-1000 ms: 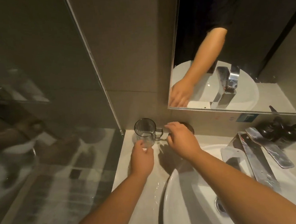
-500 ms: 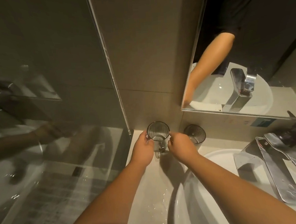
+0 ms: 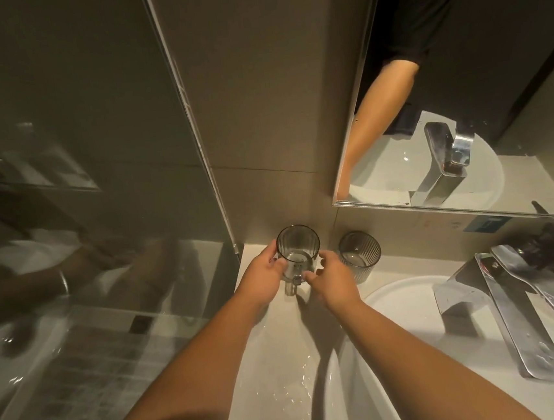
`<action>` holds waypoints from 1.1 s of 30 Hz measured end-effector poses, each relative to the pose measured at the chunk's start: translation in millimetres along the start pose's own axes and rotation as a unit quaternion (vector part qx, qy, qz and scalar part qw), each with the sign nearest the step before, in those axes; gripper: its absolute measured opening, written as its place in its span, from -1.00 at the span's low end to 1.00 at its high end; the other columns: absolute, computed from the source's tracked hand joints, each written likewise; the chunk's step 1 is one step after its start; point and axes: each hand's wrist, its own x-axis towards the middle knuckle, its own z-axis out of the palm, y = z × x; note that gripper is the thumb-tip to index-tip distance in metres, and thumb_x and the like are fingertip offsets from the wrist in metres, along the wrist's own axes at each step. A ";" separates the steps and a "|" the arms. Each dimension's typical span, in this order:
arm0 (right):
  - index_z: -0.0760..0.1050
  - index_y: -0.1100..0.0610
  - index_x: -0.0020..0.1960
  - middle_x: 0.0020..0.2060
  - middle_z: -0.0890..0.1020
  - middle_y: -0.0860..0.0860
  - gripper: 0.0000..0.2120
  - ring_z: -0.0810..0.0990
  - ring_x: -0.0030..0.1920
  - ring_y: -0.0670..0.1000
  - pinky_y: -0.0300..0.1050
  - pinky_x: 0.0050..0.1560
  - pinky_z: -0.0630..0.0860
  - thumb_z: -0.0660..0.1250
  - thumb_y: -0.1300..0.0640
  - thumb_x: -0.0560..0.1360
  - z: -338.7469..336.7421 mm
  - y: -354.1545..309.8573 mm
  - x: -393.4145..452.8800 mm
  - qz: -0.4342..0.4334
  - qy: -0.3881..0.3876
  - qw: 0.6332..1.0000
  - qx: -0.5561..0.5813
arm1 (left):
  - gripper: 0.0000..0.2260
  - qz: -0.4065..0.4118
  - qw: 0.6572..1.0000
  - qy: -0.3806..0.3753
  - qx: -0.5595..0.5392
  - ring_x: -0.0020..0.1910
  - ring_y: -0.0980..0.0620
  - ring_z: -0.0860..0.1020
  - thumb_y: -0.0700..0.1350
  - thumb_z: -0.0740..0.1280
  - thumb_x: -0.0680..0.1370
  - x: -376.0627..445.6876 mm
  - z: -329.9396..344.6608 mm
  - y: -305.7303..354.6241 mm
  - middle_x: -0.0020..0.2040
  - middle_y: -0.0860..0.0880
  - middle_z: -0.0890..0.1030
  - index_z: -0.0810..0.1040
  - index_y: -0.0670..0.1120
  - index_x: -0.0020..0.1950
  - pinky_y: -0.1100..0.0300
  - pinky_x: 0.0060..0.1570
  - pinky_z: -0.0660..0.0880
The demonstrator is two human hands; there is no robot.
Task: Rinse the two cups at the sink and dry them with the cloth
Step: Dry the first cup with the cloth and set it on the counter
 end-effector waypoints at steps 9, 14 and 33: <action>0.47 0.17 0.24 0.01 0.67 0.10 -0.63 0.62 0.05 0.14 -0.02 0.06 0.53 0.41 0.11 0.47 2.6 4.5 8.5 -0.010 0.048 0.999 -0.024 | -0.59 0.008 1.000 -0.016 -0.018 -0.14 -0.10 0.58 -0.24 0.16 0.65 1.0 11.2 -2.9 0.02 -0.03 0.67 0.44 0.11 0.43 0.19 -0.18 0.52; 0.46 0.15 0.27 0.00 0.68 0.10 -0.62 0.64 0.01 0.14 -0.04 0.03 0.54 0.40 0.12 0.48 6.8 8.4 11.3 -0.017 0.059 0.998 -0.023 | -0.63 0.013 1.000 -0.001 0.013 0.20 0.10 0.57 -0.15 0.18 0.65 3.2 14.4 -6.6 0.21 0.09 0.64 0.44 0.09 0.44 0.28 0.12 0.43; 0.46 0.18 0.08 -0.13 0.65 0.14 -0.80 0.61 -0.08 0.18 -0.11 -0.15 0.44 0.36 0.15 0.50 7.0 10.2 11.8 -0.005 0.066 0.997 -0.051 | -0.57 -0.012 0.991 0.015 0.134 0.37 -0.05 0.48 0.06 0.15 0.66 7.7 12.9 -14.8 0.40 -0.03 0.53 0.32 0.05 0.53 0.06 0.35 0.39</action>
